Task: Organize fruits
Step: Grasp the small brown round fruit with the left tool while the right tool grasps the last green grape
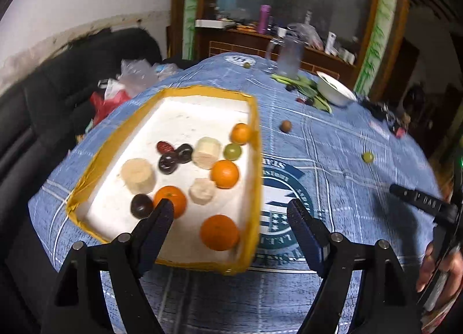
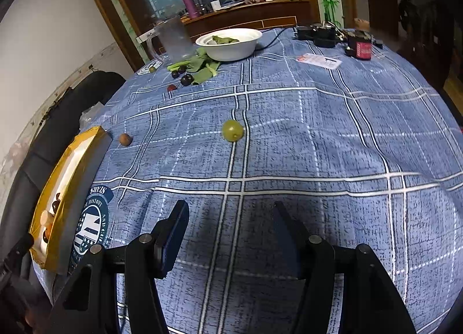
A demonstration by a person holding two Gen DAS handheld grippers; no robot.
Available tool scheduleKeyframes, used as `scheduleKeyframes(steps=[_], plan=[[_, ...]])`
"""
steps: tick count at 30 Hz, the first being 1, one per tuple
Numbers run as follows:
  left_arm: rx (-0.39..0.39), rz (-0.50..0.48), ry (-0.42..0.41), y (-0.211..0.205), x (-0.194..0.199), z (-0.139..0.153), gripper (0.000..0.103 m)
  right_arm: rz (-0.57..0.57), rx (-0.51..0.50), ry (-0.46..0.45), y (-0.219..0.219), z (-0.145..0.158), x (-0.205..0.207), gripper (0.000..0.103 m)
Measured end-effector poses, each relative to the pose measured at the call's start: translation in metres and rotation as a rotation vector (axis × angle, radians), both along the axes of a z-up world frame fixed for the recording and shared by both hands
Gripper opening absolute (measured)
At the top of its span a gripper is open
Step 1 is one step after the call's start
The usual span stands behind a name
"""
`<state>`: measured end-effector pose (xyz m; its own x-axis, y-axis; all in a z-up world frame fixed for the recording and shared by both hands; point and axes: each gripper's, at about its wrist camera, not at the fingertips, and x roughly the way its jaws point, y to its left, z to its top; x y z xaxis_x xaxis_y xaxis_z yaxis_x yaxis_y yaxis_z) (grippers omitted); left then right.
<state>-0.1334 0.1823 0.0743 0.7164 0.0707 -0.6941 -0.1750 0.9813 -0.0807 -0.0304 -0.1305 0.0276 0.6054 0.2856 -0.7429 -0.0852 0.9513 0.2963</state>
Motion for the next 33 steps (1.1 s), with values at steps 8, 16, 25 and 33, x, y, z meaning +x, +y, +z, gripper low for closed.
scheduleKeyframes(steps=[8, 16, 25, 33], plan=[[0.080, -0.061, 0.044, -0.034, 0.008, -0.006, 0.080, -0.004, 0.038, -0.008, -0.008, -0.007, -0.002, 0.066], [0.110, -0.107, 0.098, -0.057, 0.018, -0.018, 0.080, -0.019, 0.076, 0.007, -0.019, -0.017, 0.000, 0.067], [0.133, -0.123, 0.104, -0.069, 0.024, -0.021, 0.083, -0.007, 0.079, -0.003, -0.018, -0.017, 0.000, 0.071], [0.144, -0.119, 0.098, -0.072, 0.028, -0.022, 0.084, 0.005, 0.069, -0.007, -0.016, -0.017, 0.000, 0.074]])
